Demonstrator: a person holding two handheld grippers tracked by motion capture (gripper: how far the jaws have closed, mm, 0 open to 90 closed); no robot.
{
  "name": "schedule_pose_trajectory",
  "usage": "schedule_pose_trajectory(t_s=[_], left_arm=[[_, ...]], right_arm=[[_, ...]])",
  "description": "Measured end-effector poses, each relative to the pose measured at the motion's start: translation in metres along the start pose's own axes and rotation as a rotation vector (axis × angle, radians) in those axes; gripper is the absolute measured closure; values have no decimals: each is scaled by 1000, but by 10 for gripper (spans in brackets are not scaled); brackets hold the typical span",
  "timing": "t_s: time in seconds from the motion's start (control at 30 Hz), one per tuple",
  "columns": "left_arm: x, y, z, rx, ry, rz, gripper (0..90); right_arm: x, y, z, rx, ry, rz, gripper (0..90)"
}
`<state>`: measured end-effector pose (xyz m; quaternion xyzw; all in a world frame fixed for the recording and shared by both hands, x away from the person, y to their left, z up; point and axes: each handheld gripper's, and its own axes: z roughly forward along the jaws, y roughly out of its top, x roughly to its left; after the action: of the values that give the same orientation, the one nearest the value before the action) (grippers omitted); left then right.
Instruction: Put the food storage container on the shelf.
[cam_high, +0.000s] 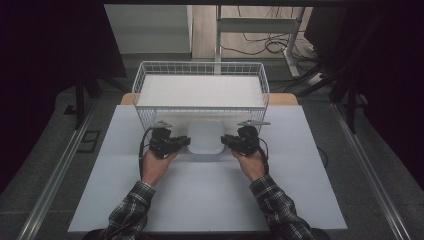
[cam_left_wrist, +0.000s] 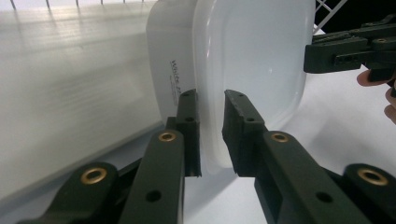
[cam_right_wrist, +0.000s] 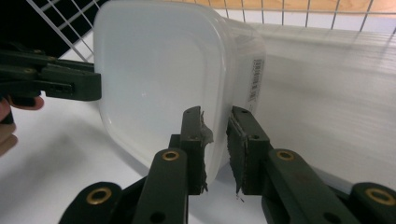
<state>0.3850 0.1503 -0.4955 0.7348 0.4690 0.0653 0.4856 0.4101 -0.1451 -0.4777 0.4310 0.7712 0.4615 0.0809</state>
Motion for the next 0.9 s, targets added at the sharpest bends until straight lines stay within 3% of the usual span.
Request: schedule_pose_trajectory(t_s=[0.2,0.27,0.57,0.9], left_arm=[[-1,1,5,-13,51,48,644],[-1,2,6,-24,57,43,623],[2,12,10,-57,109,26,553],[2,16,-2,-81,82,36,424]], right_arm=[[-1,1,8,-6,-21,-17,675],[-2,1,9,-19,-11,-3,659],[-2,9,12,-49,-70,-23,651],[-2,13,2,-71,-53,-29,644]])
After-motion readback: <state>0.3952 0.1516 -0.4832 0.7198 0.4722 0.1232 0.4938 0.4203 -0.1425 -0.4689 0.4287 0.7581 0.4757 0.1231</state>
